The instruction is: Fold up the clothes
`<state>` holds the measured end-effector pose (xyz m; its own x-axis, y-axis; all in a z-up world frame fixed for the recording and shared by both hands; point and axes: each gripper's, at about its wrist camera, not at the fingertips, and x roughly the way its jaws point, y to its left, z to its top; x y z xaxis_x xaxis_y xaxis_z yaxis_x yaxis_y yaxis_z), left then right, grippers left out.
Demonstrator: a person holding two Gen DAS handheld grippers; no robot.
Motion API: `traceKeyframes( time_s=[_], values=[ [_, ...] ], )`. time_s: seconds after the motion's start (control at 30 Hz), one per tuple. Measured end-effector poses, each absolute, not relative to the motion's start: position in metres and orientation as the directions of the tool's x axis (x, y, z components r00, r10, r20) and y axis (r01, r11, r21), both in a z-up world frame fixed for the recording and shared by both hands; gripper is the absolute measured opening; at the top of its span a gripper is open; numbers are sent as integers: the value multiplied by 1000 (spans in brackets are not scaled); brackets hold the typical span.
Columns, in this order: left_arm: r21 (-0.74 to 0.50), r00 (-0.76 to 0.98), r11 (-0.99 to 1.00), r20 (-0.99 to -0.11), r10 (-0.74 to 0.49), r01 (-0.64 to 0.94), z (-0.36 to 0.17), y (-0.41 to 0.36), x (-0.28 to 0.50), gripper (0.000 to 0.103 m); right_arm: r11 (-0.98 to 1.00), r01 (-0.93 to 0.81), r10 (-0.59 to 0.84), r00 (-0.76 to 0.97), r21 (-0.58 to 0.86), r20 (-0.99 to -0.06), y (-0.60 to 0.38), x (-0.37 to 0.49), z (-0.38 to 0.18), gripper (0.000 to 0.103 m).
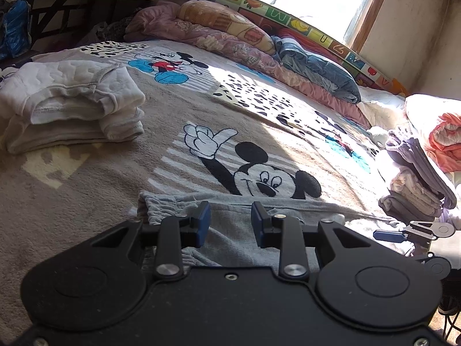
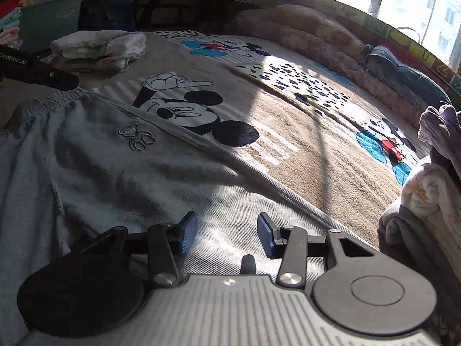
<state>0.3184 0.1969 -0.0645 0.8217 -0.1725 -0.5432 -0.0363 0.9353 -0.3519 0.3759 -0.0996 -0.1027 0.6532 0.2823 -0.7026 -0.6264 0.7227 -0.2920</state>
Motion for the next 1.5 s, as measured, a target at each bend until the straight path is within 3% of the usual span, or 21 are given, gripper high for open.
traceKeyframes(
  time_s=[0.17, 0.23, 0.33, 0.43, 0.73, 0.87, 1.1, 1.27, 1.5],
  values=[
    [-364, 820, 931, -541, -188, -27, -64, 200, 319, 29, 784, -601, 380, 663, -155, -645, -107, 370, -74, 46],
    [-360, 818, 933, -542, -194, -17, -64, 198, 319, 29, 743, -644, 404, 650, -184, -643, -94, 361, -75, 47],
    [-353, 817, 936, -541, -201, -4, -63, 195, 318, 29, 681, -691, 375, 612, -242, -696, -74, 355, -89, 57],
    [-353, 819, 936, -534, -209, 9, -61, 195, 317, 29, 693, -679, 374, 625, -241, -685, -75, 348, -86, 55],
    [-345, 833, 938, -508, -222, 40, -51, 194, 307, 29, 883, -461, 431, 721, 89, -542, -183, 280, -24, 54],
    [-333, 839, 942, -501, -212, 39, -45, 191, 294, 29, 908, -411, 390, 763, 79, -516, -214, 208, -33, 54],
    [-267, 817, 960, -534, -219, 84, -45, 163, 257, 29, 924, -383, 316, 768, -4, -557, -227, 146, -68, 43],
    [-221, 764, 965, -595, -249, 142, -60, 127, 227, 29, 930, -367, 306, 761, 8, -572, -242, 144, -76, 43],
    [-224, 675, 916, -621, -397, 333, -78, 45, 178, 29, 884, -467, 342, 685, -27, -644, -234, 178, -84, 44]
  ],
)
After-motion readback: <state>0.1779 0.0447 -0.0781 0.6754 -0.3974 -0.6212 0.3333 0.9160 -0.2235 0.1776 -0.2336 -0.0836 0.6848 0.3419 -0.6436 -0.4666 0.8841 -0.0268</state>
